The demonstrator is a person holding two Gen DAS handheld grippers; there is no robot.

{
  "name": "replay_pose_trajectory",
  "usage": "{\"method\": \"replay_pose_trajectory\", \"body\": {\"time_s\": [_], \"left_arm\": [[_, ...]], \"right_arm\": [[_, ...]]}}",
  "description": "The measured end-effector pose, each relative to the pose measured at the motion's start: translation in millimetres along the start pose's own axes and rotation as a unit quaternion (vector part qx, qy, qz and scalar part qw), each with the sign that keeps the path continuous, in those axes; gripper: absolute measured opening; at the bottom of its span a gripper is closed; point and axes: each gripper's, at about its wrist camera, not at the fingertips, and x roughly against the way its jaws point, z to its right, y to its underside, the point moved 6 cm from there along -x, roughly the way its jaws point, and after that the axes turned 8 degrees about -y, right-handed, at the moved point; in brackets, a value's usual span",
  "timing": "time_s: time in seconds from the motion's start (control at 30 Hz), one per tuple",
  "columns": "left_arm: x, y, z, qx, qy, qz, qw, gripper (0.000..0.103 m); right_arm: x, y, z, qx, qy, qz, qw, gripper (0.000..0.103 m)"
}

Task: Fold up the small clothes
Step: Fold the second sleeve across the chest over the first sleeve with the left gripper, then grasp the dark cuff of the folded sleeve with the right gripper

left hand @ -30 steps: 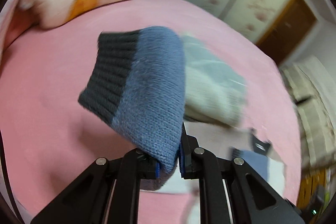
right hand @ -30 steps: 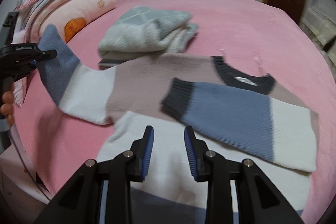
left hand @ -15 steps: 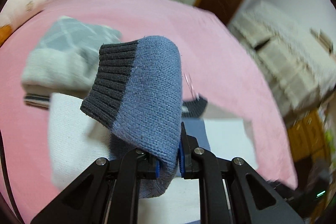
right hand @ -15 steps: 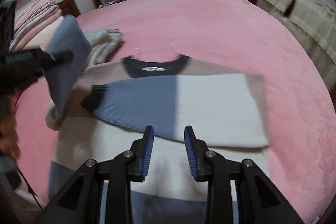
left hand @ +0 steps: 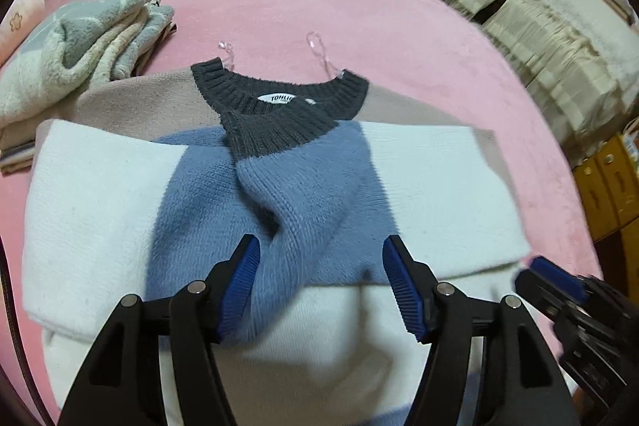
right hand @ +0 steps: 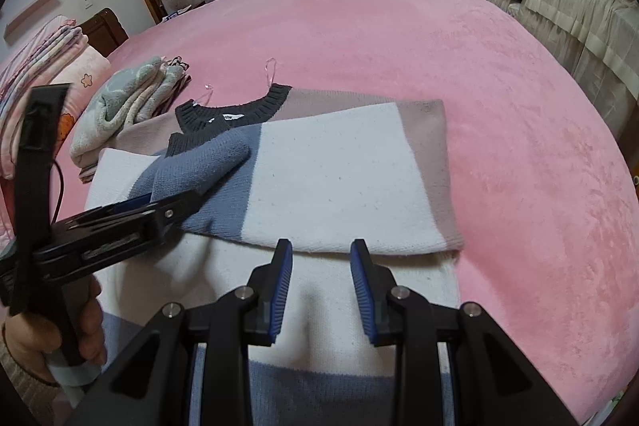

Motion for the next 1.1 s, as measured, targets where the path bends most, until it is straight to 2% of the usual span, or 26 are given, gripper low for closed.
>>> {"method": "replay_pose_trajectory", "body": {"time_s": [0.1,0.2,0.3,0.4,0.57,0.7,0.83,1.1], "left_arm": [[26.9,3.0,-10.9,0.001,0.0,0.033,0.9994,0.064],[52.6,0.7,-34.4,0.007,-0.025,0.07,0.9972,0.07],[75.0,5.3,-68.6,0.017,-0.077,0.105,0.9914,0.074],[84.3,14.8,-102.5,0.04,-0.122,0.116,0.9849,0.074],[75.8,38.9,-151.9,0.088,-0.158,0.095,0.9789,0.074],[64.7,57.2,-185.3,0.135,-0.15,0.066,0.9773,0.074],[60.8,65.0,-206.8,0.158,-0.143,0.059,0.9752,0.074],[52.2,72.9,-223.8,0.182,-0.131,0.049,0.9734,0.074]], "right_arm": [[-0.8,-4.5,-4.5,0.001,-0.011,0.003,1.0,0.03],[-1.0,-10.9,-13.0,0.003,-0.028,0.003,1.0,0.03],[-3.7,-24.0,-27.3,0.015,-0.041,0.005,0.999,0.03],[-8.3,-39.9,-52.0,0.036,-0.055,0.007,0.998,0.03],[-33.6,-53.9,-97.0,0.086,-0.056,-0.011,0.995,0.03],[-68.7,-57.3,-129.0,0.116,-0.048,-0.038,0.991,0.03],[-104.2,-59.9,-151.3,0.145,-0.017,-0.063,0.987,0.03],[-145.5,-63.0,-157.6,0.169,0.042,-0.1,0.98,0.03]]}}
